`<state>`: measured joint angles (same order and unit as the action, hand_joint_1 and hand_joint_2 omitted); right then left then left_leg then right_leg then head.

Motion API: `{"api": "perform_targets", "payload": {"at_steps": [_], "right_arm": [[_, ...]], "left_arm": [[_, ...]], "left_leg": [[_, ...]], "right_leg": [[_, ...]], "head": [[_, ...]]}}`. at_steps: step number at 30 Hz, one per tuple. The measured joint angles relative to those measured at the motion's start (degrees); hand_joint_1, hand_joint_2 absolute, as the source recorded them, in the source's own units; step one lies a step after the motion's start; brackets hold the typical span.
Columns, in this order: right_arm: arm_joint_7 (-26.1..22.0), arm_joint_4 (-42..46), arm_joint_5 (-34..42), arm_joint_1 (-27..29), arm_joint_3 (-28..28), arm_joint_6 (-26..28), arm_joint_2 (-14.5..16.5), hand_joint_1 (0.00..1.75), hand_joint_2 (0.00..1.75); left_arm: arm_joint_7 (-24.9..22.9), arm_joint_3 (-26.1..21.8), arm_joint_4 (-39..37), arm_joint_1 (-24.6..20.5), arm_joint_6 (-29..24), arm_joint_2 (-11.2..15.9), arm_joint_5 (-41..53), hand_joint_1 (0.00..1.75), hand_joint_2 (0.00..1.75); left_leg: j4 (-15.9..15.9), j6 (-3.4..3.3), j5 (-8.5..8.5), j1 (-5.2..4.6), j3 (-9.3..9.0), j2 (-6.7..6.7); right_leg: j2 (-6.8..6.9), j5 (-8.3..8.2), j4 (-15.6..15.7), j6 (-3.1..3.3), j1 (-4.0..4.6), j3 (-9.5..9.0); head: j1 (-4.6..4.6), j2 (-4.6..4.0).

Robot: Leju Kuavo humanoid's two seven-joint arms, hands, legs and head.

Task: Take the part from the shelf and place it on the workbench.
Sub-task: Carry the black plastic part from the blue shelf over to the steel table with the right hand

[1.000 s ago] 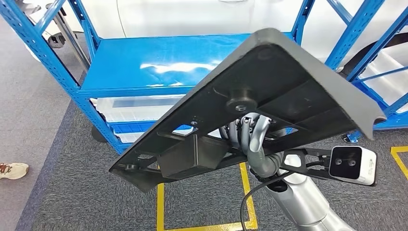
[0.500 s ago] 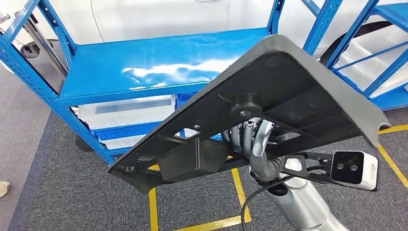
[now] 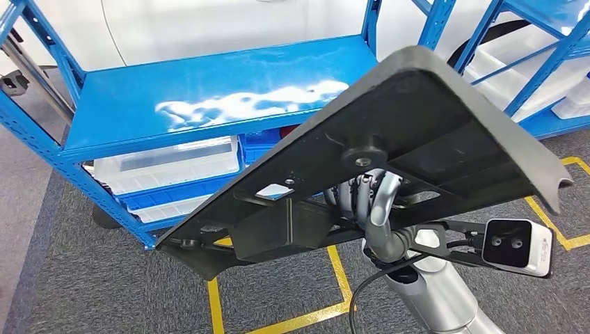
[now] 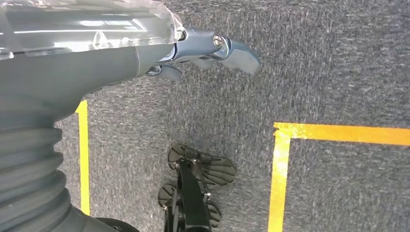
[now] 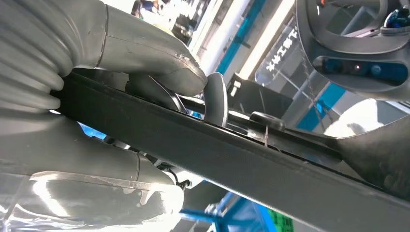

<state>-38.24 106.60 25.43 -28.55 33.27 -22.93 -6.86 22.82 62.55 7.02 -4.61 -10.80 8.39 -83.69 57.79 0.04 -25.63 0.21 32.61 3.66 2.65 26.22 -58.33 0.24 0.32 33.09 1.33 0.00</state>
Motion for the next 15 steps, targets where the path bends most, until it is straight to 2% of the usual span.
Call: {"api": "perform_targets", "payload": {"at_steps": [1, 3, 4, 6, 7, 8, 9, 10, 12, 13, 14, 15], "right_arm": [[-0.06, 0.05, -0.29, 0.03, -0.03, 0.06, 0.01, 1.75, 1.75], [-0.48, 1.13, -2.88, 0.8, -0.49, 0.44, 0.07, 1.75, 1.75], [-0.77, 2.43, -4.94, 1.77, -1.02, 0.61, 0.11, 1.75, 1.75], [-1.11, 5.54, -8.11, 4.11, -2.23, 0.64, 0.12, 1.75, 1.75], [-1.13, 6.67, -8.65, 4.94, -2.7, 0.56, 0.04, 1.75, 1.75], [-1.13, 7.37, -8.74, 5.34, -3.03, 0.52, -0.04, 1.75, 1.75], [-1.13, 7.81, -8.68, 5.49, -3.32, 0.52, -0.11, 1.75, 1.75], [-1.13, 8.14, -8.57, 5.5, -3.58, 0.52, -0.15, 1.75, 1.75], [-1.13, 8.64, -8.31, 5.44, -4.05, 0.53, -0.18, 1.75, 1.75], [-1.13, 8.79, -8.23, 5.41, -4.21, 0.55, -0.19, 1.75, 1.75], [-1.13, 8.91, -8.15, 5.38, -4.32, 0.56, -0.22, 1.75, 1.75], [-1.13, 8.98, -7.99, 5.36, -4.38, 0.58, -0.27, 1.75, 1.75]], "left_arm": [[-0.18, 0.02, -0.01, -0.05, -0.03, 0.0, 0.03, 0.0, 1.75], [-1.9, 0.79, -0.01, -0.34, -0.37, 0.0, 0.47, 0.0, 1.75], [-3.38, 1.67, -0.01, -0.48, -0.68, 0.01, 0.99, 0.0, 1.75], [-5.99, 3.82, -0.01, -0.55, -1.2, -0.01, 2.07, 0.0, 1.75], [-6.7, 4.73, -0.01, -0.5, -1.34, -0.04, 2.42, 0.0, 1.75], [-7.04, 5.4, 0.0, -0.48, -1.38, -0.09, 2.56, 0.0, 1.75], [-7.23, 5.97, 0.01, -0.54, -1.42, -0.15, 2.64, 0.0, 1.75], [-7.31, 6.46, 0.01, -0.64, -1.45, -0.21, 2.68, 0.0, 1.75], [-7.34, 7.21, 0.01, -0.81, -1.5, -0.26, 2.74, 0.0, 1.75], [-7.37, 7.47, 0.01, -0.87, -1.51, -0.27, 2.75, 0.0, 1.75], [-7.41, 7.68, 0.01, -0.92, -1.46, -0.3, 2.75, 0.0, 1.75], [-7.46, 7.88, 0.02, -0.98, -1.32, -0.33, 2.71, 0.0, 1.75]], "left_leg": [[-0.07, 0.31, -0.02, -0.02, -0.02, 0.34], [1.11, 0.9, -1.21, 0.11, 0.38, -0.47], [3.47, 1.14, -2.85, 0.22, 1.34, -1.33], [11.2, 1.45, -6.96, 0.39, 4.53, -2.77], [14.84, 1.57, -8.32, 0.44, 6.08, -2.96], [16.61, 1.63, -8.51, 0.48, 6.8, -3.02], [15.88, 1.64, -7.43, 0.55, 6.39, -3.06], [12.93, 1.61, -5.47, 0.65, 4.95, -3.27], [4.69, 1.43, -1.85, 0.93, 1.1, -4.95], [2.03, 1.29, -1.1, 1.01, -0.12, -5.81], [0.7, 1.12, -0.99, 1.01, -0.65, -6.42], [0.47, 0.92, -1.15, 0.91, -0.72, -6.45]], "right_leg": [[-0.5, -0.2, 0.16, 0.31, -0.12, 0.07], [-1.25, -0.64, 0.65, 0.96, -0.44, 0.0], [-1.55, -0.82, 0.87, 1.23, -0.6, -0.05], [-2.28, -0.94, 0.9, 1.48, -0.62, 0.07], [-2.81, -0.96, 0.86, 1.51, -0.61, 0.15], [-3.41, -0.99, 0.8, 1.52, -0.62, 0.19], [-4.11, -1.0, 0.72, 1.5, -0.64, 0.17], [-4.8, -0.97, 0.62, 1.43, -0.66, 0.11], [-6.07, -0.87, 0.25, 1.07, -0.62, 0.16], [-6.63, -0.88, 0.05, 0.73, -0.6, 0.38], [-7.16, -0.97, -0.09, 0.36, -0.61, 0.68], [-7.66, -1.14, -0.12, -0.06, -0.64, 0.96]], "head": [[0.0, 0.0], [0.0, 0.0], [0.0, 0.0], [0.0, 0.0], [0.0, 0.0], [0.0, 0.0], [0.0, 0.0], [0.0, 0.0], [0.0, 0.0], [0.01, 0.0], [0.01, 0.0], [0.01, 0.0]]}}
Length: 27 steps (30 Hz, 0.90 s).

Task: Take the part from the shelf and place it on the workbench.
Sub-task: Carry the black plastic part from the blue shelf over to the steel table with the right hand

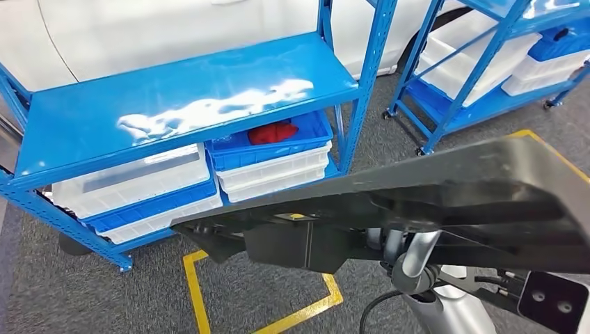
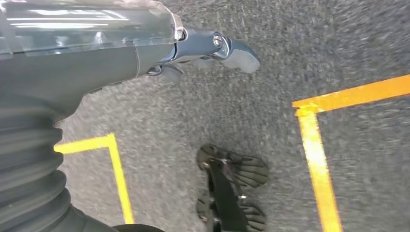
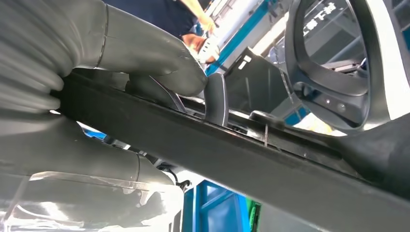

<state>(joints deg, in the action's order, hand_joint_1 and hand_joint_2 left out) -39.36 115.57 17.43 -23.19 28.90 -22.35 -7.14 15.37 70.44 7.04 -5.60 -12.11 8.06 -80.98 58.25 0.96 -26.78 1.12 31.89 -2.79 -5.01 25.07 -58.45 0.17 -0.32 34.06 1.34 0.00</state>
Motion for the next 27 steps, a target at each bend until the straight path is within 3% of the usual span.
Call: {"api": "perform_targets", "payload": {"at_steps": [1, 3, 5, 7, 8, 9, 10, 12, 14, 17, 19, 22, 23, 24, 25, 27], "right_arm": [[-0.01, 0.05, 0.31, -0.02, -0.06, 0.01, -0.08, 1.75, 1.75], [-0.02, 0.15, 1.49, -0.22, -0.26, -0.02, -0.38, 1.75, 1.75], [-0.02, 0.24, 2.93, -0.67, -0.43, -0.07, -0.8, 1.75, 1.75], [0.01, 0.21, 4.21, -0.97, -0.45, 0.07, -1.21, 1.75, 1.75], [0.02, 0.11, 4.85, -0.98, -0.45, 0.24, -1.48, 1.75, 1.75], [0.02, -0.03, 5.52, -0.95, -0.45, 0.39, -1.8, 1.75, 1.75], [0.01, -0.19, 6.04, -0.82, -0.51, 0.19, -2.15, 1.75, 1.75], [-0.01, -0.4, 6.08, 0.25, -1.23, -2.63, -2.6, 1.75, 1.75], [-0.02, -0.45, 4.61, 3.21, -3.36, -9.24, -2.21, 1.75, 1.75], [-0.02, -0.48, 2.47, 9.33, -8.57, -19.15, -0.22, 1.75, 1.75], [-0.02, -0.54, 2.03, 11.68, -11.8, -22.22, 1.21, 1.75, 1.75], [-0.02, -0.92, 2.21, 13.61, -14.42, -22.73, 2.58, 1.75, 1.75], [-0.02, -1.2, 2.56, 13.97, -14.83, -22.01, 2.75, 1.75, 1.75], [-0.02, -1.51, 3.08, 14.12, -15.15, -20.92, 2.81, 1.75, 1.75], [-0.02, -1.77, 3.67, 14.15, -15.36, -19.73, 2.8, 1.75, 1.75], [-0.02, -2.1, 4.67, 14.17, -15.59, -18.35, 2.79, 1.75, 1.75]], "left_arm": [[-0.07, 0.2, 0.0, -0.09, 0.25, -0.09, -0.06, 0.0, 1.75], [-0.25, 0.48, 0.0, -0.32, 0.8, -0.28, -0.34, 0.0, 1.75], [-0.46, 0.58, 0.0, -0.35, 0.85, -0.49, -0.77, 0.0, 1.75], [-0.73, 0.6, 0.0, -0.1, 0.38, -0.69, -1.31, 0.0, 1.75], [-0.91, 0.6, 0.0, 0.03, 0.11, -0.85, -1.57, 0.0, 1.75], [-1.13, 0.6, 0.0, 0.11, -0.08, -1.02, -1.75, 0.0, 1.75], [-1.32, 0.6, 0.0, 0.17, -0.27, -1.23, -1.89, 0.0, 1.75], [-1.54, 0.6, 0.0, 0.26, -0.75, -1.7, -1.97, 0.0, 1.75], [-1.55, 0.6, 0.0, 0.43, -1.29, -2.05, -2.03, 0.0, 1.75], [-1.4, 0.6, 0.0, 0.75, -1.7, -2.3, -2.14, 0.0, 1.75], [-1.22, 0.6, 0.0, 0.85, -1.78, -2.36, -2.19, 0.0, 1.75], [-1.08, 0.6, -0.02, 1.14, -1.8, -2.23, -2.21, 0.0, 1.75], [-1.02, 0.6, -0.02, 1.26, -1.78, -2.15, -2.22, 0.0, 1.75], [-0.94, 0.6, -0.02, 1.33, -1.73, -2.04, -2.23, 0.0, 1.75], [-0.87, 0.6, -0.02, 1.36, -1.68, -1.88, -2.25, 0.0, 1.75], [-0.71, 0.6, -0.05, 1.32, -1.66, -1.34, -2.34, 0.0, 1.75]], "left_leg": [[-0.11, -0.34, 0.15, 0.05, 0.03, 0.4], [-0.56, -1.16, 0.57, 0.16, -0.01, 1.33], [-0.84, -1.79, 0.82, 0.15, 0.02, 2.37], [-0.82, -1.99, 0.82, 0.01, 0.19, 3.48], [-0.8, -2.0, 0.82, -0.03, 0.24, 4.06], [-0.78, -2.0, 0.8, -0.06, 0.25, 4.59], [-0.76, -1.96, 0.77, -0.07, 0.22, 5.06], [-0.72, -1.72, 0.64, -0.19, 0.05, 5.8], [-0.68, -1.21, 0.48, -0.42, -0.1, 6.26], [-0.72, -0.19, 0.2, -0.49, -0.28, 7.02], [1.56, 0.36, -1.65, -0.39, 0.53, 6.08], [12.43, 0.78, -7.24, -0.32, 5.2, 3.66], [15.29, 0.83, -8.07, -0.33, 6.53, 3.41], [16.12, 0.8, -7.75, -0.34, 6.94, 3.3], [14.58, 0.71, -6.35, -0.34, 6.22, 3.23], [6.57, 0.29, -2.41, -0.34, 2.4, 2.11]], "right_leg": [[-0.39, -0.15, 0.06, -0.42, -0.05, 0.22], [0.8, 0.55, -0.96, -1.04, -0.06, 0.79], [3.3, 3.58, -6.08, -1.43, -0.08, 3.14], [4.35, 6.98, -13.79, -1.74, -0.22, 6.84], [4.49, 7.55, -16.17, -1.84, -0.3, 7.97], [4.61, 7.01, -16.37, -1.87, -0.37, 8.02], [4.84, 5.51, -14.19, -1.82, -0.41, 6.84], [6.48, 2.06, -5.87, -1.38, -0.16, 2.39], [7.91, 0.65, -0.28, -0.63, 0.34, -0.46], [7.18, 0.54, 0.57, 0.39, 0.51, -0.59], [6.27, 0.2, 0.93, 1.13, 0.15, -0.61], [4.73, 0.0, 1.02, 1.65, 0.06, -0.47], [4.13, -0.03, 0.97, 1.7, 0.1, -0.4], [3.51, -0.05, 0.89, 1.72, 0.13, -0.35], [2.89, -0.07, 0.78, 1.72, 0.15, -0.34], [1.76, -0.04, 0.48, 1.57, 0.15, -0.33]], "head": [[0.0, 0.0], [-0.01, 0.0], [-0.01, 0.0], [-0.01, 0.0], [-0.01, 0.0], [-0.01, 0.0], [-0.01, 0.0], [-0.01, 0.0], [-0.01, 0.0], [-0.01, 0.0], [-0.01, 0.0], [-0.01, 0.0], [-0.01, 0.0], [-0.01, 0.0], [-0.01, 0.0], [-0.01, 0.0]]}}
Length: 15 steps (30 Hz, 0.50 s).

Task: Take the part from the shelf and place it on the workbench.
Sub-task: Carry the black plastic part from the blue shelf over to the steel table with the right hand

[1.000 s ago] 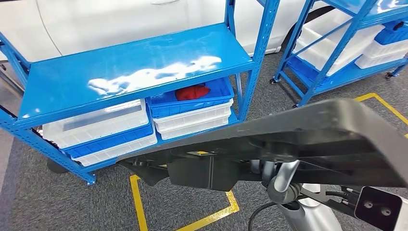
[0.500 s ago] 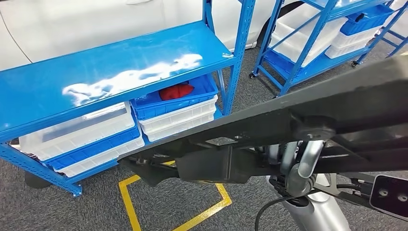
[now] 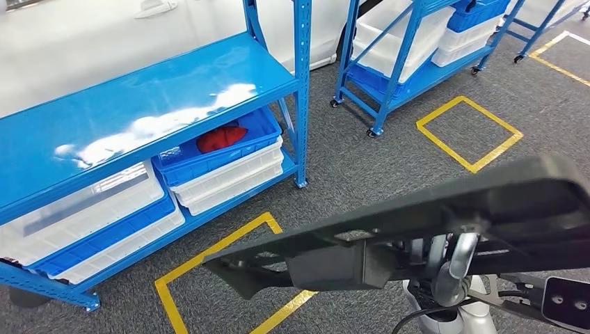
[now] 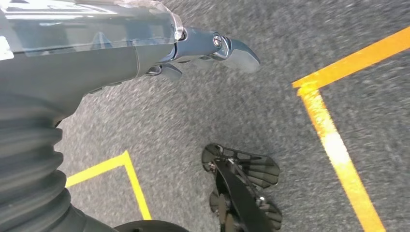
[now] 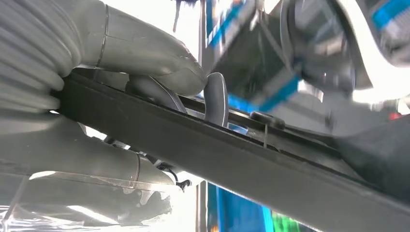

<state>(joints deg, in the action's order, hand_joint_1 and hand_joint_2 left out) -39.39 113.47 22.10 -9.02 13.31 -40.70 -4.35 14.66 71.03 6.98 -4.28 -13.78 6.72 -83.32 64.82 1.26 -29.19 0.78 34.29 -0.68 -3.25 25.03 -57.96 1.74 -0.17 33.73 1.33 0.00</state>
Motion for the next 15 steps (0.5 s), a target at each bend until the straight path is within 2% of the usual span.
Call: {"api": "perform_targets", "payload": {"at_steps": [1, 2, 3, 5, 7, 8, 10, 11, 12, 13, 15], "right_arm": [[0.01, -0.14, 0.29, 0.09, -0.04, -0.22, 0.0, 1.75, 1.75], [0.01, -0.31, 0.45, 0.38, -0.17, -1.14, 0.07, 1.75, 1.75], [0.01, -0.5, 0.41, 0.91, -0.5, -2.81, 0.27, 1.75, 1.75], [0.0, -0.99, -0.1, 2.42, -1.97, -7.75, 1.33, 1.75, 1.75], [0.0, -1.63, -0.63, 3.57, -3.95, -11.97, 2.72, 1.75, 1.75], [0.0, -2.02, -0.74, 3.88, -4.81, -13.17, 3.29, 1.75, 1.75], [0.0, -3.07, -0.83, 4.29, -6.25, -14.39, 4.17, 1.75, 1.75], [0.0, -3.71, -0.91, 4.43, -6.84, -14.68, 4.49, 1.75, 1.75], [0.0, -4.33, -1.0, 4.52, -7.3, -14.83, 4.72, 1.75, 1.75], [0.0, -4.85, -1.1, 4.54, -7.67, -14.86, 4.9, 1.75, 1.75], [0.0, -5.57, -1.2, 4.47, -8.23, -14.86, 5.19, 1.75, 1.75]], "left_arm": [[0.21, -0.01, -0.05, 0.01, -0.1, 0.31, -0.07, 0.0, 1.75], [0.5, -0.03, -0.14, 0.05, -0.28, 0.55, -0.15, 0.0, 1.75], [0.9, -0.11, -0.26, 0.11, -0.53, 0.7, -0.23, 0.0, 1.75], [1.73, -0.44, -0.49, 0.27, -1.09, 0.73, -0.32, 0.0, 1.75], [2.47, -0.9, -0.61, 0.46, -1.45, 0.67, -0.34, 0.0, 1.75], [2.75, -1.08, -0.65, 0.61, -1.5, 0.64, -0.34, 0.0, 1.75], [3.22, -1.28, -0.73, 0.99, -1.44, 0.65, -0.34, 0.0, 1.75], [3.4, -1.31, -0.79, 1.14, -1.35, 0.66, -0.34, 0.0, 1.75], [3.54, -1.31, -0.84, 1.21, -1.25, 0.67, -0.34, 0.0, 1.75], [3.62, -1.31, -0.89, 1.21, -1.16, 0.68, -0.34, 0.0, 1.75], [3.7, -1.31, -0.93, 1.13, -1.1, 0.69, -0.35, 0.0, 1.75]], "left_leg": [[-3.68, -0.22, 1.27, -0.01, -1.7, -0.81], [-6.09, -0.45, 1.9, -0.07, -2.78, -1.46], [-7.05, -0.67, 1.89, -0.17, -3.19, -1.85], [-7.42, -1.21, 2.19, -0.15, -3.32, -1.26], [-7.97, -1.96, 2.62, 0.12, -3.49, -0.4], [-8.21, -2.27, 2.76, 0.25, -3.53, 0.15], [-8.25, -2.51, 2.74, 0.1, -3.46, 1.2], [-8.24, -2.52, 2.7, 0.06, -3.42, 1.77], [-8.22, -2.48, 2.67, 0.04, -3.4, 2.3], [-8.2, -2.4, 2.62, 0.03, -3.44, 2.8], [-8.15, -2.06, 2.4, -0.01, -3.69, 3.67]], "right_leg": [[-0.52, 0.01, -0.21, -0.19, 0.03, 0.11], [-0.95, -0.02, -0.35, -0.47, 0.0, 0.28], [-1.32, -0.08, -0.39, -0.82, -0.06, 0.45], [-1.84, -0.22, -0.33, -1.55, -0.19, 0.65], [-0.56, 1.02, -1.99, -2.1, -0.1, 1.49], [0.54, 2.56, -4.5, -2.33, -0.1, 2.69], [2.28, 6.25, -11.93, -2.79, -0.32, 6.29], [2.6, 7.31, -15.11, -3.0, -0.5, 7.83], [2.8, 7.36, -16.5, -3.15, -0.66, 8.49], [3.05, 6.3, -15.49, -3.23, -0.81, 7.91], [4.45, 2.75, -7.93, -3.12, -0.93, 3.8]], "head": [[0.0, 0.0], [0.0, 0.0], [0.0, 0.0], [0.0, 0.0], [-0.01, 0.0], [-0.01, 0.0], [0.0, 0.0], [0.0, 0.0], [0.0, 0.0], [0.0, 0.0], [-0.01, 0.0]]}}
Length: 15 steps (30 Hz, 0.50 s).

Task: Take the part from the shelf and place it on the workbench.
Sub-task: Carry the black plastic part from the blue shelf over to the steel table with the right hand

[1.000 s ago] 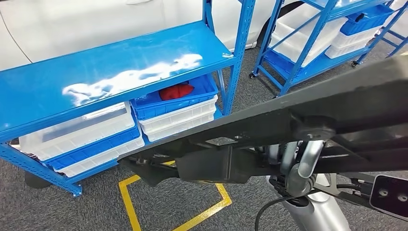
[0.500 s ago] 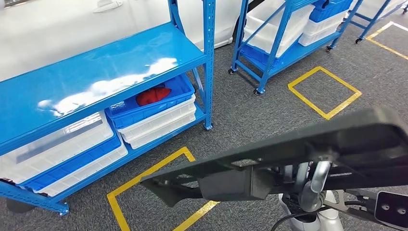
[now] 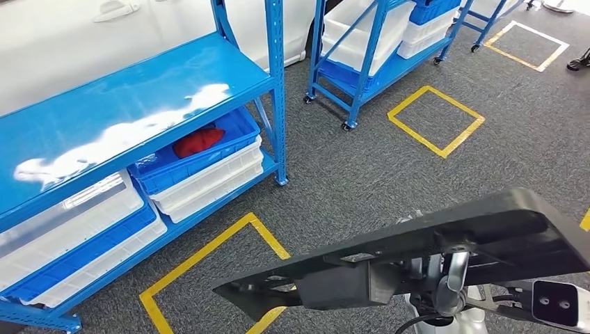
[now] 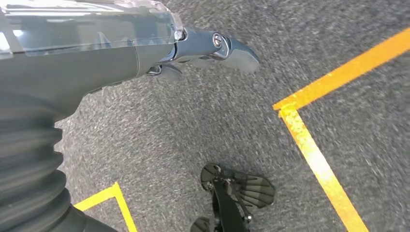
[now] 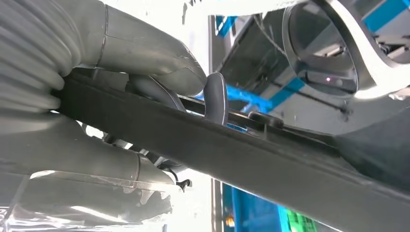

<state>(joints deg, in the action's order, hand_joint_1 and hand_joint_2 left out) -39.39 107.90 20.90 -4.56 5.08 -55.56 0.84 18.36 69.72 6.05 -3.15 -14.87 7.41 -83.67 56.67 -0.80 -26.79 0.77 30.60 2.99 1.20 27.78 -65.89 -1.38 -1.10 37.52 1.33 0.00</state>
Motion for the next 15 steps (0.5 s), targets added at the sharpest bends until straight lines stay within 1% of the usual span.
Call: {"api": "perform_targets", "payload": {"at_steps": [1, 2, 3, 4, 5, 6, 7, 8, 9, 10, 11, 12, 13, 14, 15], "right_arm": [[0.0, -0.25, -0.03, -0.07, -0.2, 0.0, 0.17, 1.75, 1.75], [0.0, -0.45, -0.04, -0.14, -0.33, 0.0, 0.32, 1.75, 1.75], [0.0, -0.65, -0.05, -0.18, -0.43, 0.0, 0.45, 1.75, 1.75], [0.0, -0.82, -0.07, -0.19, -0.5, 0.0, 0.55, 1.75, 1.75], [0.0, -0.92, -0.07, -0.19, -0.59, 0.0, 0.62, 1.75, 1.75], [0.0, -1.0, -0.08, -0.2, -0.69, -0.01, 0.7, 1.75, 1.75], [0.0, -1.04, -0.1, -0.26, -0.75, -0.02, 0.81, 1.75, 1.75], [0.0, -1.09, -0.11, -0.31, -0.8, -0.03, 0.97, 1.75, 1.75], [0.0, -1.15, -0.11, -0.36, -0.83, -0.04, 1.13, 1.75, 1.75], [0.0, -1.2, -0.12, -0.39, -0.84, -0.04, 1.23, 1.75, 1.75], [0.0, -1.24, -0.11, -0.38, -0.84, -0.04, 1.31, 1.75, 1.75], [0.0, -1.27, -0.11, -0.38, -0.84, -0.04, 1.33, 1.75, 1.75], [0.0, -1.45, -0.13, -0.42, -0.84, 0.27, 1.37, 1.75, 1.75], [0.0, -1.68, -0.09, -0.54, -0.84, 0.8, 1.41, 1.75, 1.75], [0.0, -1.94, 0.05, -0.73, -0.86, 1.41, 1.44, 1.75, 1.75]], "left_arm": [[0.03, 0.0, -0.01, -0.01, 0.02, 0.01, -0.01, 0.0, 1.75], [0.04, -0.01, -0.03, -0.03, 0.03, 0.03, -0.01, 0.0, 1.75], [0.05, -0.01, -0.05, -0.04, 0.03, 0.05, -0.01, 0.0, 1.75], [0.07, -0.02, -0.08, -0.08, 0.03, 0.07, -0.02, 0.0, 1.75], [0.07, -0.02, -0.09, -0.13, 0.03, 0.07, -0.02, 0.0, 1.75], [0.07, -0.02, -0.09, -0.17, 0.03, 0.08, -0.02, 0.0, 1.75], [0.08, -0.02, -0.09, -0.2, 0.03, 0.07, -0.02, 0.0, 1.75], [0.08, -0.02, -0.09, -0.18, 0.03, 0.07, -0.02, 0.0, 1.75], [0.09, -0.02, -0.1, -0.14, 0.03, 0.08, -0.02, 0.0, 1.75], [0.09, -0.02, -0.1, -0.1, 0.03, 0.08, -0.02, 0.0, 1.75], [0.09, -0.02, -0.11, -0.06, 0.03, 0.08, -0.02, 0.0, 1.75], [0.09, -0.02, -0.11, -0.04, 0.03, 0.09, -0.02, 0.0, 1.75], [0.09, -0.02, -0.12, 0.01, 0.07, 0.12, -0.02, 0.0, 1.75], [0.09, -0.01, -0.13, 0.05, 0.17, 0.19, -0.02, 0.0, 1.75], [0.11, 0.0, -0.13, 0.07, 0.34, 0.31, -0.02, 0.0, 1.75]], "left_leg": [[0.08, 0.29, -0.17, -0.14, -0.12, 0.36], [0.15, 0.61, -0.32, -0.28, -0.23, 0.67], [0.19, 0.96, -0.45, -0.41, -0.3, 1.02], [0.19, 1.32, -0.53, -0.49, -0.36, 1.38], [0.17, 1.67, -0.62, -0.44, -0.43, 1.67], [0.42, 2.01, -0.94, -0.34, -0.4, 1.44], [1.45, 2.28, -1.77, -0.21, -0.02, 0.71], [3.81, 2.49, -3.28, -0.08, 0.98, -0.32], [6.21, 2.61, -4.75, 0.02, 2.02, -1.36], [8.36, 2.67, -6.0, 0.05, 2.99, -1.93], [9.89, 2.71, -6.79, 0.07, 3.69, -2.15], [10.75, 2.73, -7.16, 0.06, 4.1, -2.22], [11.77, 2.72, -6.69, 0.06, 4.81, -2.34], [11.54, 2.69, -5.55, 0.07, 4.95, -2.52], [9.68, 2.61, -3.66, 0.14, 4.38, -3.18]], "right_leg": [[0.9, -1.28, 3.88, 0.27, 0.15, -2.09], [1.49, -1.91, 6.44, 0.6, 0.35, -3.42], [1.74, -1.97, 7.59, 0.95, 0.58, -3.92], [1.32, -1.94, 7.63, 1.32, 0.81, -3.82], [0.77, -2.02, 7.71, 1.68, 0.76, -3.75], [0.35, -2.13, 7.86, 2.04, 0.68, -3.75], [-0.05, -2.26, 8.05, 2.44, 0.57, -3.8], [-0.46, -2.38, 8.22, 2.8, 0.43, -3.86], [-0.75, -2.41, 8.27, 3.03, 0.44, -3.87], [-0.95, -2.4, 8.27, 3.2, 0.45, -3.86], [-1.11, -2.4, 8.27, 3.26, 0.47, -3.86], [-1.21, -2.4, 8.27, 3.27, 0.49, -3.85], [-1.94, -2.39, 8.2, 3.28, 0.56, -3.89], [-2.83, -2.35, 8.1, 3.26, 0.62, -3.96], [-3.85, -2.28, 7.92, 3.17, 0.68, -4.01]], "head": [[0.0, 0.0], [0.0, 0.0], [0.0, 0.0], [0.01, 0.0], [0.01, 0.0], [0.01, 0.0], [0.01, 0.0], [0.01, 0.0], [0.01, 0.0], [0.01, 0.0], [0.01, 0.0], [0.01, 0.0], [0.01, 0.0], [0.01, 0.0], [0.01, 0.0]]}}
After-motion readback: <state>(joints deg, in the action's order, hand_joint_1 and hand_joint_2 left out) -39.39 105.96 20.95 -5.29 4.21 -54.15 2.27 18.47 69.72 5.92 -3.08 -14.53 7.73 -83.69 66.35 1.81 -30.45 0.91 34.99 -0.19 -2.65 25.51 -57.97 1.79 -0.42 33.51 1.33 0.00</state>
